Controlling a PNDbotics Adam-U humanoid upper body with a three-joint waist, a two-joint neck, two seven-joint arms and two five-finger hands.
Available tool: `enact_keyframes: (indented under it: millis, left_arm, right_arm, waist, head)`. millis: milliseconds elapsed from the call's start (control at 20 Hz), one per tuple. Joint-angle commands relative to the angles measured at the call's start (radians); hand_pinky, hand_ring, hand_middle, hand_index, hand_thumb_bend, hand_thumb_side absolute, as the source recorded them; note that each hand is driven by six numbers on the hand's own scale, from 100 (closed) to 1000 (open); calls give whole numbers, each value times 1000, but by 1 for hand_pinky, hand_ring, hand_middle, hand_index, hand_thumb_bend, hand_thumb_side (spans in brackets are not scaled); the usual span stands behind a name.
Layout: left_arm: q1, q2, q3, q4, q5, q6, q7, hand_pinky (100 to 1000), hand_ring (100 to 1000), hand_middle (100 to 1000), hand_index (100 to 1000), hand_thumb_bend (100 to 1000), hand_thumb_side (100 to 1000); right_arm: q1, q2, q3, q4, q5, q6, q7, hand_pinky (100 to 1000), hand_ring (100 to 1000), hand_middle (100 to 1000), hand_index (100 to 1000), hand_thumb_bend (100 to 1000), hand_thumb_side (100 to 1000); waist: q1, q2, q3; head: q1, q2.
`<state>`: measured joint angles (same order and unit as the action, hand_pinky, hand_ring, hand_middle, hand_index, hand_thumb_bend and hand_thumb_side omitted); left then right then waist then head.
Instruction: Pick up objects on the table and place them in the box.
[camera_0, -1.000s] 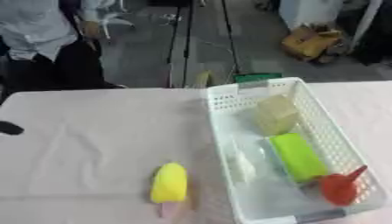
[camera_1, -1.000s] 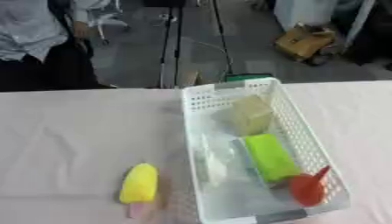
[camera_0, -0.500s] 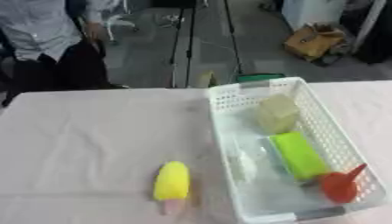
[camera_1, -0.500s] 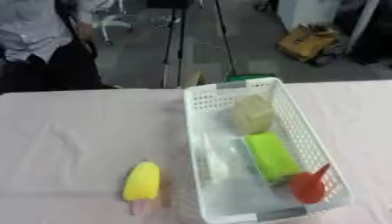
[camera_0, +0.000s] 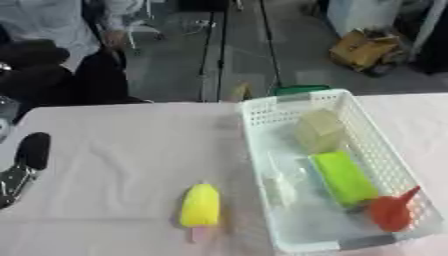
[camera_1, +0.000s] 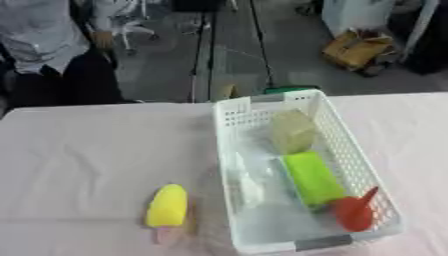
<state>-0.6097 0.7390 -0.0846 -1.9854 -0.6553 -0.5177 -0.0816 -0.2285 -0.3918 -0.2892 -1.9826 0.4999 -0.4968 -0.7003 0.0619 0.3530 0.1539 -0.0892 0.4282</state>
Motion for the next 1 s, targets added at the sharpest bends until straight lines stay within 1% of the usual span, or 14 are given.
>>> enact_keyframes:
  millis: [50, 150, 250, 300, 400, 500, 600, 650, 700, 750, 800, 850, 950, 1000]
  left_arm:
    - [-43, 91, -47, -15, -40, -47, -38, 1000, 1000, 930, 1000, 100, 769]
    - [-59, 104, -65, -15, -43, -58, -69, 1000, 1000, 930, 1000, 100, 769]
    - [-64, 107, -68, -15, -38, -61, -82, 1000, 1000, 930, 1000, 100, 769]
    - [-67, 110, -71, -15, -37, -63, -87, 1000, 1000, 968, 1000, 100, 808]
    - [-92, 129, -101, -15, -52, -81, -109, 1000, 1000, 981, 1000, 100, 811]
    - [-114, 130, -130, -15, -61, -98, -138, 1000, 1000, 983, 1000, 100, 818]
    - [-130, 129, -155, -15, -55, -108, -170, 1000, 1000, 992, 1000, 100, 875]
    - [-137, 128, -167, -15, -50, -104, -185, 1000, 1000, 992, 1000, 100, 875]
    - [-144, 126, -176, -15, -44, -98, -201, 1000, 1000, 992, 1000, 100, 903]
    - [-153, 123, -182, -15, -42, -88, -216, 1000, 1000, 990, 1000, 100, 955]
    - [-161, 120, -188, -15, -40, -76, -231, 1000, 1000, 986, 1000, 100, 965]
    - [-166, 117, -190, -15, -40, -63, -245, 1000, 1000, 978, 1000, 100, 999]
    - [-168, 104, -192, -6, -37, -37, -273, 1000, 1000, 942, 1000, 100, 1000]
    - [-171, 93, -195, 8, -31, -23, -287, 1000, 1000, 942, 1000, 100, 1000]
  right_arm:
    - [-5, -31, -4, -17, -2, -7, -9, 893, 878, 752, 882, 100, 1000]
    - [-5, -32, -3, -17, -5, -6, -6, 893, 878, 752, 882, 100, 1000]
    - [-5, -32, -4, -17, -6, -6, -5, 893, 878, 752, 882, 100, 1000]
    - [-4, -33, -3, -17, -6, -6, -4, 893, 878, 752, 882, 100, 1000]
    - [-3, -35, 0, -17, -8, -7, -2, 894, 878, 751, 881, 100, 1000]
    - [-3, -35, 0, -17, -9, -7, 0, 894, 878, 751, 879, 100, 1000]
    - [-3, -35, 2, -17, -10, -6, 2, 895, 878, 750, 877, 100, 1000]
    - [-3, -35, 2, -17, -11, -6, 3, 895, 878, 750, 877, 100, 1000]
    - [-3, -35, 3, -17, -12, -6, 4, 895, 878, 750, 877, 100, 1000]
    - [-3, -35, 3, -17, -13, -5, 5, 895, 878, 749, 876, 100, 1000]
    - [-3, -35, 3, -17, -14, -4, 5, 895, 878, 749, 876, 100, 1000]
    - [-2, -35, 3, -17, -15, -3, 5, 895, 878, 749, 875, 100, 1000]
    - [-1, -35, 3, -17, -15, -1, 6, 896, 878, 748, 873, 100, 1000]
    - [0, -36, 2, -17, -16, 2, 6, 896, 878, 748, 873, 100, 1000]
  waist:
    - [5, -29, -4]
    - [7, -30, -5]
    - [7, -30, -5]
    - [9, -31, -7]
    - [14, -34, -18]
    - [16, -35, -20]
    - [19, -36, -21]
    - [20, -36, -21]
    - [20, -36, -21]
    - [21, -37, -21]
    - [21, -38, -21]
    - [22, -39, -21]
    - [24, -41, -19]
    - [25, -42, -18]
  head:
    - [2, -12]
    - [3, -12]
    - [3, -12]
    - [5, -12]
    - [11, -10]
    - [10, -8]
    - [8, -5]
    - [7, -5]
    - [6, -4]
    - [3, -5]
    - [1, -5]
    - [-2, -5]
    - [-8, -4]
    - [-10, -3]
